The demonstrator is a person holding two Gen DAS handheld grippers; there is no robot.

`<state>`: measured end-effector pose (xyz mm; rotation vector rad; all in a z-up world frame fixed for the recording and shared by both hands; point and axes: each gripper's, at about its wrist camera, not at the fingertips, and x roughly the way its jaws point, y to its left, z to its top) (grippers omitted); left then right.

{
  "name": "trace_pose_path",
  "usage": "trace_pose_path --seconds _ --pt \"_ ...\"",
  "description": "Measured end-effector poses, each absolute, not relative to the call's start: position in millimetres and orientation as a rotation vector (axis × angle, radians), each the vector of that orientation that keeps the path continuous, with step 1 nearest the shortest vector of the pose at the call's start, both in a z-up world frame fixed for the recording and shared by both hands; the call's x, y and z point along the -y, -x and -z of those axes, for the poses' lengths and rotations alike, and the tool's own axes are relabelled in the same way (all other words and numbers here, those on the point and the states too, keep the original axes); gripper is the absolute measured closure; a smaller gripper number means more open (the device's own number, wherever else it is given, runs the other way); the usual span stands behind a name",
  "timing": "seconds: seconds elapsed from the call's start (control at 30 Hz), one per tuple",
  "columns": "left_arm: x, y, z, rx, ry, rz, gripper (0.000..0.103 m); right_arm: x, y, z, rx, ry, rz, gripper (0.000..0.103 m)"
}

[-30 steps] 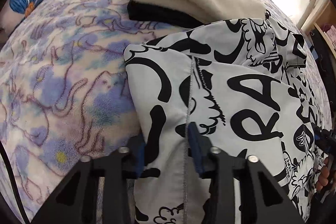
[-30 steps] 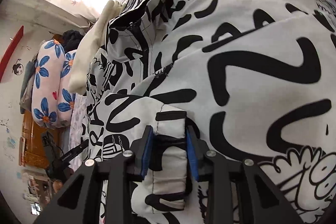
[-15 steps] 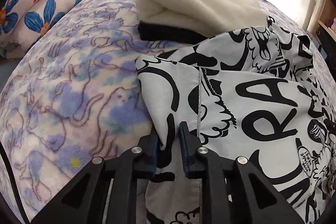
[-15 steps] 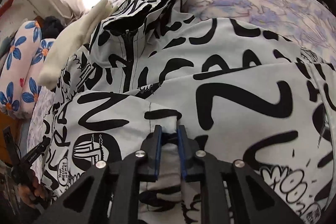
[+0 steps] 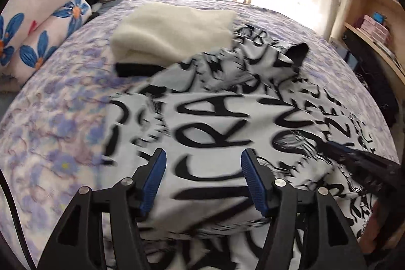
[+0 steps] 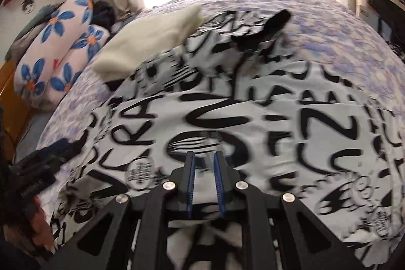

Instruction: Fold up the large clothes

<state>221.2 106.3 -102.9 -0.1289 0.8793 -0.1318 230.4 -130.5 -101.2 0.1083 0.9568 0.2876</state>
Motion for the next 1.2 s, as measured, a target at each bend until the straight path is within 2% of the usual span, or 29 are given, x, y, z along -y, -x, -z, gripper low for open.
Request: trace_pose_path --seconds 0.2,0.23,0.3,0.5,0.67,1.2 --pt "-79.3 -225.2 155.0 -0.986 0.067 0.082 0.043 115.1 -228.9 136.0 -1.013 0.023 -0.232 0.087" --pt "-82.7 -227.3 161.8 -0.998 0.043 0.053 0.043 120.9 -228.5 137.3 -1.003 0.042 -0.204 0.093" --pt "-98.0 -227.8 170.4 -1.002 0.028 0.004 0.043 144.8 -228.9 136.4 -0.989 0.038 -0.155 0.094" --pt "-139.3 -226.2 169.6 -1.002 0.057 -0.005 0.043 226.1 -230.6 146.6 -1.028 -0.001 0.051 0.093" --pt "-141.8 -224.1 167.7 -1.003 0.056 -0.012 0.043 273.0 -225.8 150.7 -1.045 -0.134 0.093 0.093" --pt "-143.6 -195.0 132.8 -0.948 0.081 -0.005 0.043 260.1 -201.0 130.4 -1.010 -0.177 0.058 0.092"
